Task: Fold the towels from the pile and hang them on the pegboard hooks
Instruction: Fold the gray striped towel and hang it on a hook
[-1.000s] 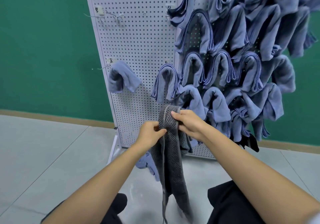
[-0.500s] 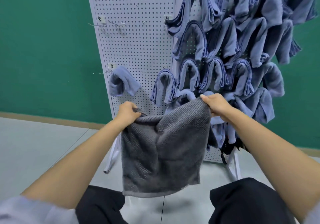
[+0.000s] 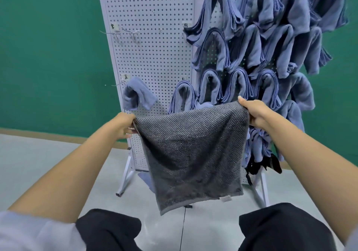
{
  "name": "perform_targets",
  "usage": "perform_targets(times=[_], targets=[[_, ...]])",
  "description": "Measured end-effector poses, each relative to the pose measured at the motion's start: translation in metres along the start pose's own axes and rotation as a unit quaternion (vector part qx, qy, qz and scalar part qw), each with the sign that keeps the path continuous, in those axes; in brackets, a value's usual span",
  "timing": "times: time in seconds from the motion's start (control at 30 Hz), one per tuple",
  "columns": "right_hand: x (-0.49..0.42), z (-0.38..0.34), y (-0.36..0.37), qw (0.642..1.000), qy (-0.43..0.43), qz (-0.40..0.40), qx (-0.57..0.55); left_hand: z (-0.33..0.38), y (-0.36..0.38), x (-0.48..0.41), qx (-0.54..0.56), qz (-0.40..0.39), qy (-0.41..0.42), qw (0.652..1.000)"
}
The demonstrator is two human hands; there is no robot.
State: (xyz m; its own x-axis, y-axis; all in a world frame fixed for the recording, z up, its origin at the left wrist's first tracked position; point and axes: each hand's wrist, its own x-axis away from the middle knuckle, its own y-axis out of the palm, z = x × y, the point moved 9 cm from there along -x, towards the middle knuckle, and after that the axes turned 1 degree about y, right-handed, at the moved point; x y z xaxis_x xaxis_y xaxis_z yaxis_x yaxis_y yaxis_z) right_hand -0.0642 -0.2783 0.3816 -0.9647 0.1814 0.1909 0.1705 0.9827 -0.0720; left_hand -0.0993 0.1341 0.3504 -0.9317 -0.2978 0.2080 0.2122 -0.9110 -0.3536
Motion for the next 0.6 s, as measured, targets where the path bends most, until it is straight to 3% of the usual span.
perform_targets(times=[0.07, 0.13, 0.27, 0.33, 0.6], targets=[[-0.001, -0.001, 0.001, 0.998, 0.013, -0.029, -0.062, -0.004, 0.011, 0.005, 0.132, -0.087, -0.054, 0.986], [0.000, -0.006, 0.008, 0.988, 0.000, -0.098, -0.119, 0.002, 0.013, 0.006, 0.229, -0.123, -0.061, 0.964], [0.008, -0.020, 0.021, 0.971, -0.071, -0.211, -0.087, 0.017, 0.013, 0.002, 0.354, -0.165, -0.031, 0.920], [0.006, -0.019, 0.021, 0.975, -0.081, -0.201, -0.044, 0.019, 0.011, 0.001, 0.352, -0.171, -0.020, 0.920], [-0.010, -0.015, -0.006, 0.991, -0.113, -0.035, 0.057, 0.025, 0.001, -0.002, 0.226, -0.156, 0.041, 0.961]])
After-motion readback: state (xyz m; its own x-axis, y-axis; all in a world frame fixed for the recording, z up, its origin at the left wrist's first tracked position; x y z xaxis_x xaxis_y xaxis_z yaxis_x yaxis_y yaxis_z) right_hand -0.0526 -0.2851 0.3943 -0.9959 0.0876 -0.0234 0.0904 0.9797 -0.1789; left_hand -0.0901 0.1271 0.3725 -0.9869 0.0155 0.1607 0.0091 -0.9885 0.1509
